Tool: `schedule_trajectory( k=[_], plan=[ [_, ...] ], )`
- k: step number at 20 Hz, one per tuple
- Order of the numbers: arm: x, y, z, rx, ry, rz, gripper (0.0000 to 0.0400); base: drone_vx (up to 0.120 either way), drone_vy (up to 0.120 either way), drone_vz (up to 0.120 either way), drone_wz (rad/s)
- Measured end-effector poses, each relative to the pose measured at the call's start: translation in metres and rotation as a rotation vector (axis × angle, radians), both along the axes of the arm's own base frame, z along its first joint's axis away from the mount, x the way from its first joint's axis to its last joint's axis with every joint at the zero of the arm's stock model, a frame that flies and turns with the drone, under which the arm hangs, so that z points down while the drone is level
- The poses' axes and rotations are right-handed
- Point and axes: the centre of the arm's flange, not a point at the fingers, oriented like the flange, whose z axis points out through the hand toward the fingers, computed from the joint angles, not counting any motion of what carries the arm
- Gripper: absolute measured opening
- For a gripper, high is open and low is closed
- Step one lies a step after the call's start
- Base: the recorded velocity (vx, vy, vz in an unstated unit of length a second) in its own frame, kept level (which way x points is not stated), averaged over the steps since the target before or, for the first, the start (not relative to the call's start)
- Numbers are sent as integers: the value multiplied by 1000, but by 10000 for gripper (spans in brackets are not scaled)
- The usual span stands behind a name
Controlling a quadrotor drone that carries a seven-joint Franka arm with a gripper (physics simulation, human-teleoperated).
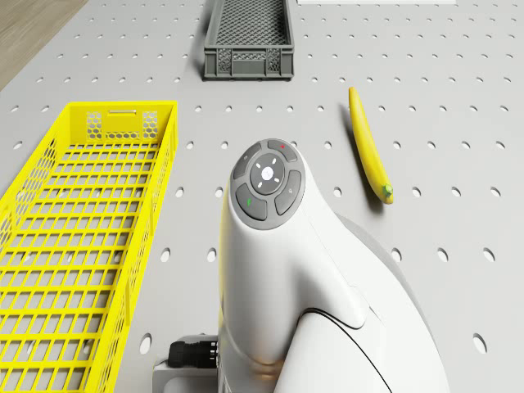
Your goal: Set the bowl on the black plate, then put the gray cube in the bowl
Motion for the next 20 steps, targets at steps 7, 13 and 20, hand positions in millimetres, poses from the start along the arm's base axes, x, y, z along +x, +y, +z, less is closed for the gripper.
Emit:
schedule_trajectory(
  k=[7,13,20],
  plan=[
    [0,0,0,0,0,0,400,120,-34,-11,0],
    [0,0,0,0,0,0,400,120,0,0,0],
    [0,0,0,0,0,0,400,120,0,0,0]
  ],
)
